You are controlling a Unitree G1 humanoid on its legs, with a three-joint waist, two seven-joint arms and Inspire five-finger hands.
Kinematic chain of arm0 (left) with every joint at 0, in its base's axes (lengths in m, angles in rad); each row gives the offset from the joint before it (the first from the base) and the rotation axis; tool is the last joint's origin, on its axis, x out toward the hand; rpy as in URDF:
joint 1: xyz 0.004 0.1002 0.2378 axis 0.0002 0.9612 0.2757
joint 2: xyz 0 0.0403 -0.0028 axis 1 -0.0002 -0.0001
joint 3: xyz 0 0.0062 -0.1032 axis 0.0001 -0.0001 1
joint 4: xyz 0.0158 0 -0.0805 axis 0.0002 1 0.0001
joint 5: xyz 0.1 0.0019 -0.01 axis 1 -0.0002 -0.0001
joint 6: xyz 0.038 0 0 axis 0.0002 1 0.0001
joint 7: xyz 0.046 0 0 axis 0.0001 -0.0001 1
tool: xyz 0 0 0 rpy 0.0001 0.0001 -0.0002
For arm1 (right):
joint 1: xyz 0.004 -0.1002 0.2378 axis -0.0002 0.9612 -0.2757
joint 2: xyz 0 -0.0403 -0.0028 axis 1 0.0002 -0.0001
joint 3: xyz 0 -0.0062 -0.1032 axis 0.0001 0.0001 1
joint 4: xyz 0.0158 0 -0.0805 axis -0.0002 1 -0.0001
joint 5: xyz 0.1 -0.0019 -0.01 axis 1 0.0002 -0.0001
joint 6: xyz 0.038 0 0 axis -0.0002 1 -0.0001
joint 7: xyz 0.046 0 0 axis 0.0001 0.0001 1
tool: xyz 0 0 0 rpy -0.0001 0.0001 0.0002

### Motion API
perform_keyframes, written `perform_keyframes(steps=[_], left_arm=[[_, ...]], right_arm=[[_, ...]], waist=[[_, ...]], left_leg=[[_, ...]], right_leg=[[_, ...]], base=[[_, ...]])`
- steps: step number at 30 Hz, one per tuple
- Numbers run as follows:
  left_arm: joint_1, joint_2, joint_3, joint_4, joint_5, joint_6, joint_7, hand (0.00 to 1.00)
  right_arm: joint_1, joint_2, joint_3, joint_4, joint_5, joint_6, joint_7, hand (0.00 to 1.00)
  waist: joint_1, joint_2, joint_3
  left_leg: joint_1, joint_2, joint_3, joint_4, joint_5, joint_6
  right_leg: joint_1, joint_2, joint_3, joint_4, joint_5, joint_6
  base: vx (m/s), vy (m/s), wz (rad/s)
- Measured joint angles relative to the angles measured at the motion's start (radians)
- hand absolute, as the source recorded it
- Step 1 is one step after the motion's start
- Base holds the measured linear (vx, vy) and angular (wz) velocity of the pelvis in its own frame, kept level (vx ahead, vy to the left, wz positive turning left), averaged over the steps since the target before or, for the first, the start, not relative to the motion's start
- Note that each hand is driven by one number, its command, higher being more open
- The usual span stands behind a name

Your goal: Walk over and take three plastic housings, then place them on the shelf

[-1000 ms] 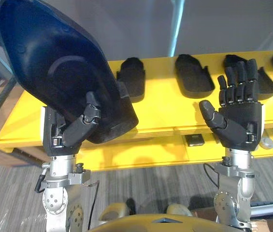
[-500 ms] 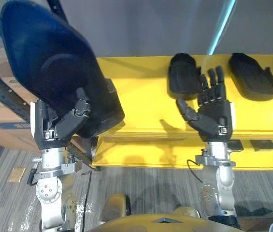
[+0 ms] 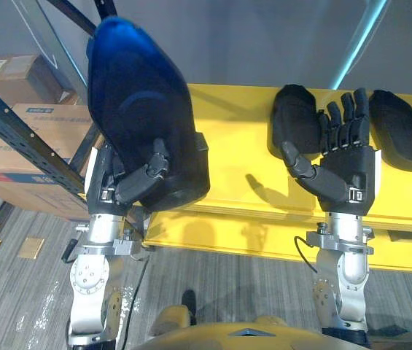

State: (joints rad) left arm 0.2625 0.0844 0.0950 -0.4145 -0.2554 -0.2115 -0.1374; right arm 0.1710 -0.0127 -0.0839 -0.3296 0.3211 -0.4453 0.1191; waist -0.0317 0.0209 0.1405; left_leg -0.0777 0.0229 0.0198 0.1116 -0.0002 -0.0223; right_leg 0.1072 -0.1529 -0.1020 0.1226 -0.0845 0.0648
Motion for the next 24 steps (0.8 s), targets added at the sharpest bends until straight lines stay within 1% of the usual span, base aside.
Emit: perform_keyframes(steps=[2, 3, 4, 5, 6, 7, 8, 9, 11, 12, 14, 15, 18, 20, 22, 24], left_arm=[[0.002, -0.006, 0.003, 0.011, 0.02, 0.035, 0.01, 0.0], [0.002, -0.007, 0.009, 0.02, 0.021, 0.063, 0.017, 0.0], [0.002, -0.007, 0.014, 0.026, 0.022, 0.074, 0.024, 0.0], [0.0, -0.007, 0.03, 0.043, 0.026, 0.091, 0.036, 0.0], [-0.003, -0.007, 0.044, 0.07, 0.036, 0.104, 0.059, 0.0], [-0.008, -0.006, 0.048, 0.086, 0.044, 0.107, 0.075, 0.0], [-0.031, -0.006, 0.062, 0.125, 0.077, 0.107, 0.112, 0.0], [-0.064, 0.001, 0.087, 0.179, 0.086, 0.107, 0.143, 0.0], [-0.113, 0.026, 0.127, 0.253, 0.087, 0.107, 0.176, 0.0], [-0.128, 0.043, 0.138, 0.271, 0.083, 0.107, 0.186, 0.0], [-0.163, 0.073, 0.146, 0.3, 0.059, 0.106, 0.185, 0.0], [-0.211, 0.102, 0.151, 0.342, 0.063, 0.105, 0.185, 0.0], [-0.294, 0.168, 0.165, 0.432, 0.045, 0.098, 0.184, 0.0], [-0.351, 0.211, 0.181, 0.514, 0.006, 0.097, 0.178, 0.0], [-0.376, 0.232, 0.194, 0.553, -0.025, 0.097, 0.17, 0.0], [-0.394, 0.264, 0.2, 0.588, -0.03, 0.099, 0.142, 0.0]], right_arm=[[0.013, -0.015, -0.013, -0.029, 0.001, 0.0, -0.001, 1.0], [0.015, -0.019, -0.017, -0.037, 0.001, 0.0, -0.001, 1.0], [0.015, -0.019, -0.017, -0.039, 0.0, 0.0, 0.0, 1.0], [0.016, -0.019, -0.016, -0.04, -0.001, 0.001, 0.002, 1.0], [0.024, -0.02, -0.018, -0.04, -0.001, 0.002, 0.006, 1.0], [0.031, -0.022, -0.024, -0.04, 0.0, 0.002, 0.009, 1.0], [0.038, -0.025, -0.034, -0.04, 0.001, 0.008, 0.017, 1.0], [0.047, -0.027, -0.041, -0.04, 0.001, 0.019, 0.026, 1.0], [0.064, -0.033, -0.045, -0.04, 0.001, 0.026, 0.04, 1.0], [0.071, -0.036, -0.047, -0.04, 0.001, 0.026, 0.052, 1.0], [0.081, -0.056, -0.046, -0.04, 0.001, 0.027, 0.077, 1.0], [0.081, -0.082, -0.043, -0.04, 0.001, 0.026, 0.105, 1.0], [0.072, -0.131, -0.017, -0.04, 0.002, 0.026, 0.153, 1.0], [0.061, -0.159, 0.011, -0.04, 0.002, 0.026, 0.188, 1.0], [0.054, -0.177, 0.033, -0.04, 0.003, 0.026, 0.206, 1.0], [0.05, -0.198, 0.065, -0.04, 0.015, 0.027, 0.225, 1.0]], waist=[[-0.005, 0.003, 0.002], [-0.008, 0.002, 0.003], [-0.013, 0.001, 0.004], [-0.021, 0.0, 0.009], [-0.032, 0.01, 0.012], [-0.039, 0.016, 0.012], [-0.05, 0.028, 0.019], [-0.053, 0.038, 0.025], [-0.057, 0.044, 0.027], [-0.06, 0.045, 0.028], [-0.062, 0.046, 0.028], [-0.07, 0.05, 0.03], [-0.079, 0.058, 0.034], [-0.091, 0.068, 0.042], [-0.102, 0.073, 0.047], [-0.109, 0.077, 0.05]], left_leg=[[0.015, 0.006, 0.009, -0.031, 0.014, -0.004], [0.023, 0.005, 0.023, -0.051, 0.016, -0.006], [0.025, 0.004, 0.033, -0.057, 0.019, -0.007], [0.034, 0.004, 0.055, -0.069, 0.027, -0.009], [0.037, 0.01, 0.072, -0.079, 0.034, -0.007], [0.037, 0.016, 0.083, -0.087, 0.043, -0.01], [0.043, 0.024, 0.102, -0.1, 0.06, -0.015], [0.053, 0.032, 0.12, -0.117, 0.077, -0.02], [0.056, 0.042, 0.136, -0.12, 0.089, -0.033], [0.059, 0.045, 0.142, -0.12, 0.093, -0.031], [0.068, 0.046, 0.153, -0.121, 0.095, -0.029], [0.07, 0.043, 0.155, -0.121, 0.093, -0.034], [0.069, 0.041, 0.17, -0.121, 0.096, -0.033], [0.069, 0.037, 0.18, -0.122, 0.097, -0.031], [0.067, 0.032, 0.188, -0.123, 0.098, -0.03], [0.066, 0.026, 0.196, -0.125, 0.102, -0.034]], right_leg=[[0.0, 0.001, 0.003, -0.001, -0.003, -0.001], [-0.001, 0.001, 0.012, -0.002, -0.015, -0.001], [-0.002, -0.002, 0.017, -0.004, -0.023, 0.0], [-0.003, -0.006, 0.027, -0.006, -0.041, 0.008], [-0.009, -0.004, 0.028, -0.001, -0.045, 0.013], [-0.016, -0.001, 0.029, 0.004, -0.045, 0.013], [-0.032, 0.004, 0.037, 0.016, -0.046, 0.013], [-0.047, 0.013, 0.054, 0.031, -0.046, 0.014], [-0.068, 0.018, 0.063, 0.058, -0.045, 0.018], [-0.076, 0.018, 0.072, 0.073, -0.05, 0.02], [-0.089, 0.017, 0.083, 0.106, -0.064, 0.023], [-0.097, 0.015, 0.085, 0.131, -0.075, 0.024], [-0.129, 0.009, 0.103, 0.172, -0.09, 0.029], [-0.145, 0.002, 0.112, 0.197, -0.098, 0.033], [-0.163, -0.002, 0.121, 0.222, -0.108, 0.037], [-0.182, -0.006, 0.131, 0.252, -0.122, 0.037]], base=[[-0.13, -0.055, -0.19], [-0.14, -0.046, -0.23], [-0.14, -0.048, -0.29], [-0.13, -0.05, -0.2], [-0.13, -0.051, -0.15], [-0.11, -0.055, -0.08], [-0.08, -0.035, -0.21], [-0.07, -0.033, -0.27], [-0.06, -0.036, -0.29], [-0.06, -0.042, -0.26], [-0.05, -0.037, -0.15], [-0.06, -0.044, -0.05], [-0.07, -0.028, -0.12], [-0.05, -0.006, -0.12], [-0.03, -0.009, -0.08], [0.0, -0.019, -0.06]])
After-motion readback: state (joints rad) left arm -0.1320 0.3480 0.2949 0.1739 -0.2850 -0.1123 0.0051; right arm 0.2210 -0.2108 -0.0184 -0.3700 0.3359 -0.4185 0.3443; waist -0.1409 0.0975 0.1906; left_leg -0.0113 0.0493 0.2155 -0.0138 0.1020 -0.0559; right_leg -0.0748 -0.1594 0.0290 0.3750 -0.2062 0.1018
